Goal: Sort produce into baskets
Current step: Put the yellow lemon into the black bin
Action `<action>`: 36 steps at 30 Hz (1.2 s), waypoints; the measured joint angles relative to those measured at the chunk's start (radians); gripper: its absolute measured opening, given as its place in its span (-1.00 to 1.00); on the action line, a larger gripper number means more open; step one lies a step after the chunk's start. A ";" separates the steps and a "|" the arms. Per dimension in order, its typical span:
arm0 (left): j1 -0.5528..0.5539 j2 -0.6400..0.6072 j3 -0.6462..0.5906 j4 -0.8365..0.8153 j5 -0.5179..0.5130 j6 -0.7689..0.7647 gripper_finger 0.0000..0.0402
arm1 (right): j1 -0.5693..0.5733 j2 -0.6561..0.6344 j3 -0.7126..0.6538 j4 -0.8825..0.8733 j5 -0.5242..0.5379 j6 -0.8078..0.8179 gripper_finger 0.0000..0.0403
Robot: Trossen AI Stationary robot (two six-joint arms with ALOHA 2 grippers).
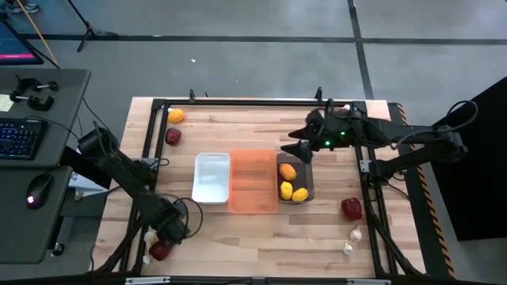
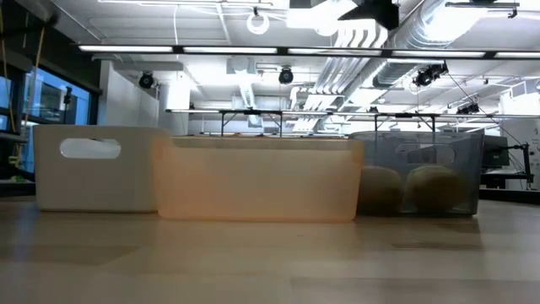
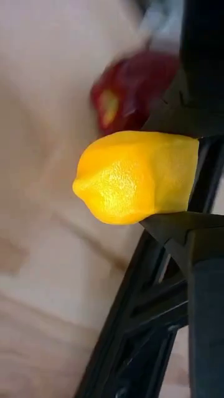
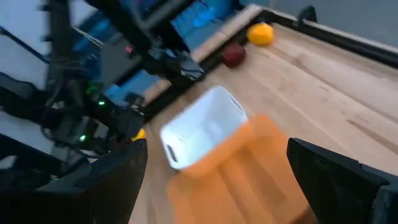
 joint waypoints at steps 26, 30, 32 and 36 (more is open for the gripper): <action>0.724 0.147 0.215 1.106 -0.266 0.847 -0.16 | 0.000 -0.183 0.000 -0.247 0.098 0.028 0.86; 0.764 0.317 0.281 1.262 -0.256 0.844 -0.16 | 0.000 -0.183 0.000 -0.225 0.150 0.000 0.86; 0.778 0.384 0.328 1.261 -0.258 0.819 -0.16 | 0.000 -0.183 0.000 -0.226 0.163 -0.004 0.86; 0.792 0.469 0.391 1.255 -0.256 0.754 -0.16 | 0.000 -0.183 0.000 -0.226 0.166 -0.008 0.86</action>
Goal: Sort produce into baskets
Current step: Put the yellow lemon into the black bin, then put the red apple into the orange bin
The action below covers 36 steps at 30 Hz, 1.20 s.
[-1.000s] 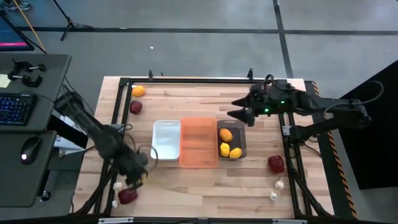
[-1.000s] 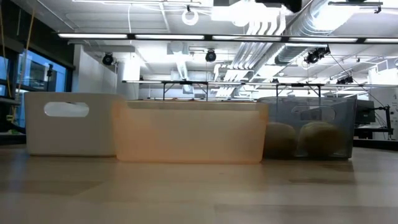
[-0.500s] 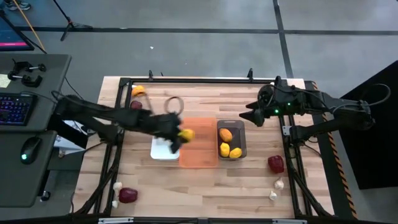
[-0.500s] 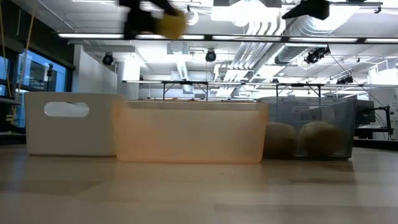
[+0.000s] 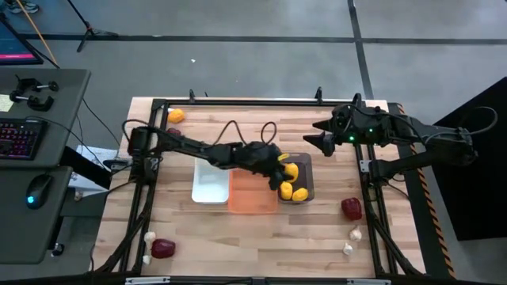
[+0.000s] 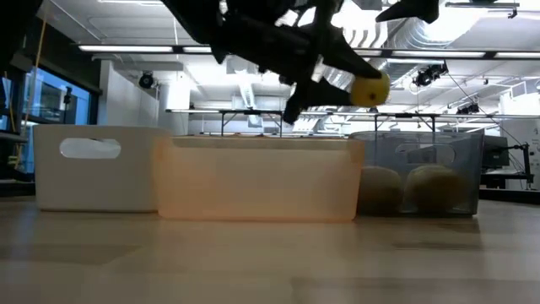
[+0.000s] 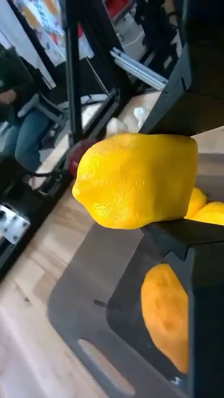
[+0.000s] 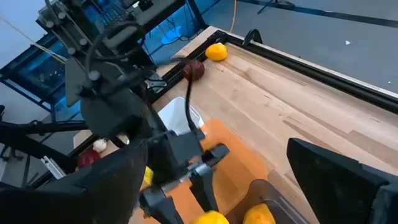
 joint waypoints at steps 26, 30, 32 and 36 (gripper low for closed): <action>0.043 0.023 0.037 0.012 0.113 0.098 0.58 | 0.000 0.004 0.000 0.000 0.001 0.003 0.86; 0.078 -0.074 0.037 -0.099 0.215 0.141 0.59 | 0.000 0.003 0.000 -0.014 -0.025 0.008 0.86; 0.105 -0.148 0.035 -0.200 0.231 0.167 0.59 | 0.002 0.004 -0.002 -0.042 -0.070 0.041 0.86; 0.136 -0.332 -0.036 -0.319 0.181 0.222 0.59 | 0.051 0.003 -0.058 -0.079 -0.156 0.165 0.86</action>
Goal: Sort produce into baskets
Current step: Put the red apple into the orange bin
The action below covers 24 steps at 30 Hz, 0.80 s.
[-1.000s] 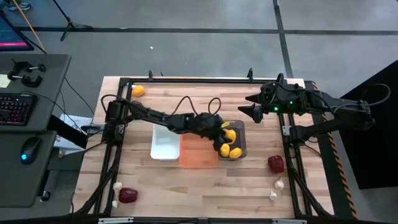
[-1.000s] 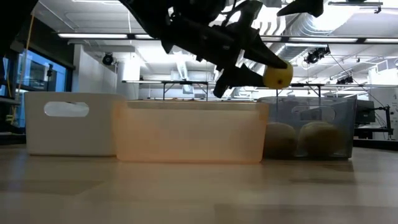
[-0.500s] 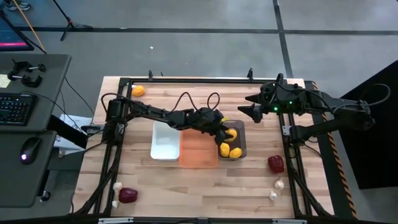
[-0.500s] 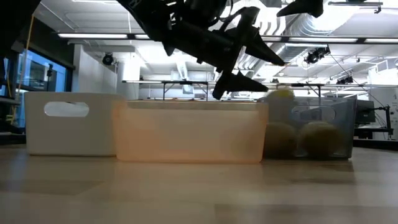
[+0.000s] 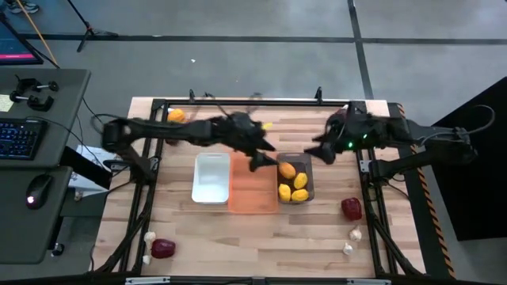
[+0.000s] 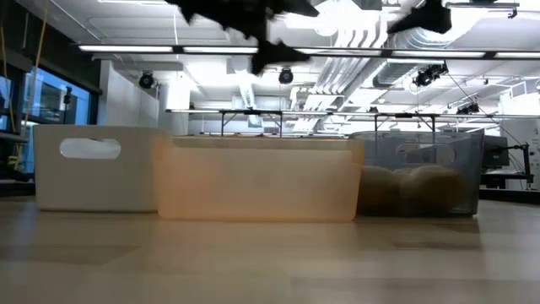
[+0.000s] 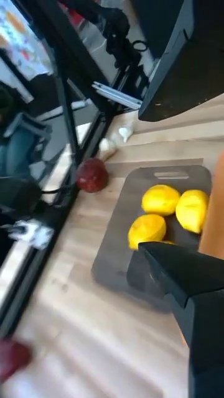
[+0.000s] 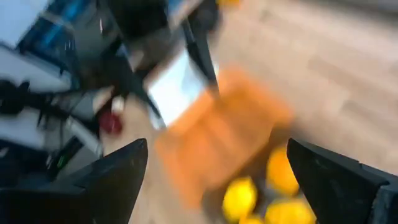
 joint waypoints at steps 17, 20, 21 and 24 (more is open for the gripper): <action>-0.010 -0.522 -0.407 0.109 -0.221 -0.147 0.59 | 0.367 0.006 -0.343 -0.090 -0.334 0.626 0.86; -0.010 -0.522 -0.411 0.104 -0.220 -0.147 0.59 | 0.411 0.018 -0.320 -0.203 -0.285 0.704 0.86; -0.010 -0.518 -0.411 0.105 -0.220 -0.147 0.59 | 0.426 0.025 -0.309 -0.238 -0.267 0.737 0.86; -0.010 -0.510 -0.411 0.102 -0.220 -0.148 0.59 | 0.473 0.060 -0.286 -0.318 -0.252 0.825 0.86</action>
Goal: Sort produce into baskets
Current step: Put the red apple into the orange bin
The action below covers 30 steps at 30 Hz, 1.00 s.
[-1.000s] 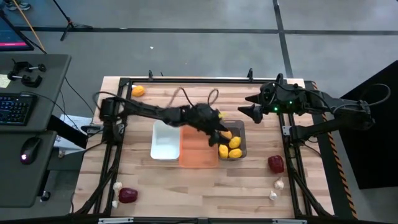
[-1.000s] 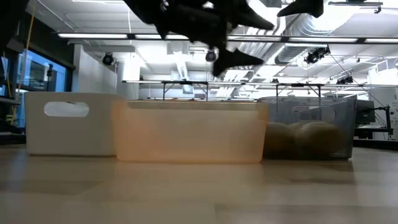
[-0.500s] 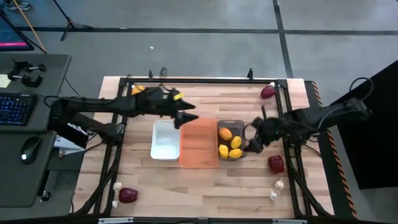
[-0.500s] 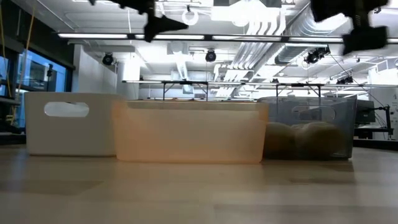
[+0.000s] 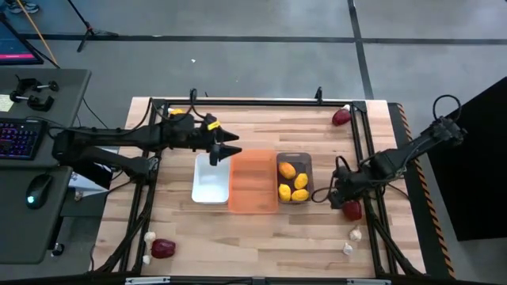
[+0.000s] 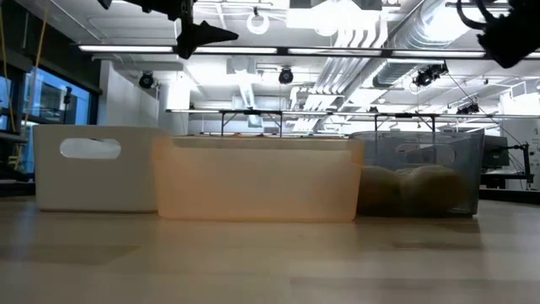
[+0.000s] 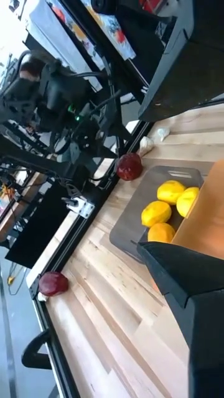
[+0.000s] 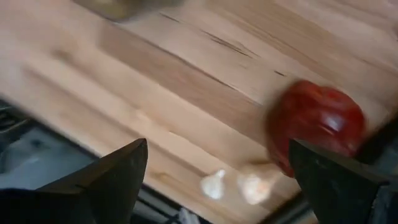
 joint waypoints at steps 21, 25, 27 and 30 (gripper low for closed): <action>0.000 0.000 0.000 -0.089 0.014 -0.002 0.59 | 0.097 0.277 0.005 -0.180 -0.025 0.080 0.86; 0.000 0.000 0.000 -0.096 0.014 -0.001 0.59 | 0.097 0.305 -0.010 -0.170 -0.025 0.096 0.86; 0.000 0.000 0.000 -0.096 0.014 -0.002 0.59 | 0.097 0.315 -0.031 -0.139 -0.032 0.099 0.86; 0.000 0.000 0.001 -0.096 0.014 -0.002 0.59 | 0.097 0.322 -0.076 -0.087 -0.058 0.121 0.86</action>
